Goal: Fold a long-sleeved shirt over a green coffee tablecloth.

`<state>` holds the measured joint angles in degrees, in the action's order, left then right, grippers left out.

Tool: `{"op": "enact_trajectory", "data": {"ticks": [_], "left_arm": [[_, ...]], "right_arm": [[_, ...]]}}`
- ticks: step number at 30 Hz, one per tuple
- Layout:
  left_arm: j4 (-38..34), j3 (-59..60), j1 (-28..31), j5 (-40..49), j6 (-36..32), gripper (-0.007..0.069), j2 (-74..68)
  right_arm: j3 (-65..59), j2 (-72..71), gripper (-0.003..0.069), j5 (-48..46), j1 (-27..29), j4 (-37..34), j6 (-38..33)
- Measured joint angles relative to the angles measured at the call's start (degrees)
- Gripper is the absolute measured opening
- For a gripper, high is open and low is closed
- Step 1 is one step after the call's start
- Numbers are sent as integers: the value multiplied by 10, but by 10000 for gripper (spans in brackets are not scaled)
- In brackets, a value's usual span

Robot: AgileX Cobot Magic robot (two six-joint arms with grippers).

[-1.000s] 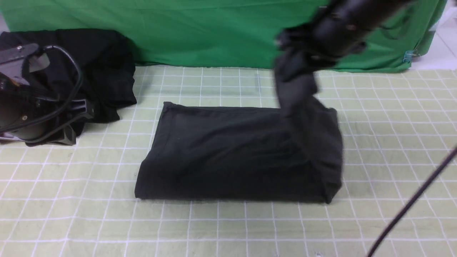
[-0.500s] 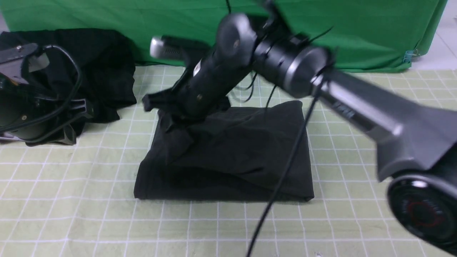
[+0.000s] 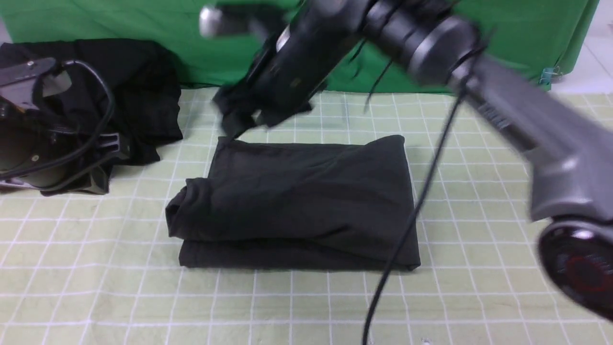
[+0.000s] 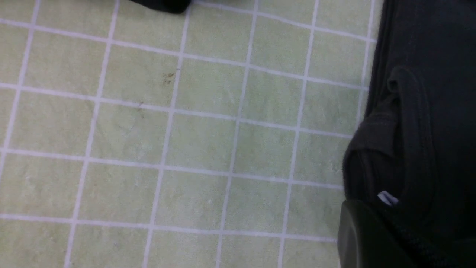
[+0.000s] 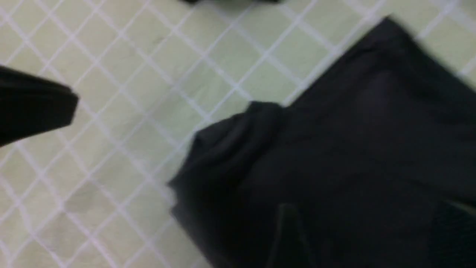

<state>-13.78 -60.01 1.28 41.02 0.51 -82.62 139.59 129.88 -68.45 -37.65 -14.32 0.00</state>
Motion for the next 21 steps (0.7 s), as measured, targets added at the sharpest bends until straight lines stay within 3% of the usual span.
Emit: {"op": "enact_trajectory", "data": {"ticks": [3,5,12,21], "left_arm": [[-77,0,0,1,-62,-4,-4],[-108,0,-3,4,-87,-4,-14],[-136,-5,-24,-17,-108,33,-83],[-142,-93,-63,-35,-130,352,-193]], "right_arm": [[-53,-57,127,-1,28,57,-10],[-106,-92,55,-2,43,70,-14],[-323,-177,0,-11,83,79,-43],[-406,-201,-3,4,100,78,-58]]}}
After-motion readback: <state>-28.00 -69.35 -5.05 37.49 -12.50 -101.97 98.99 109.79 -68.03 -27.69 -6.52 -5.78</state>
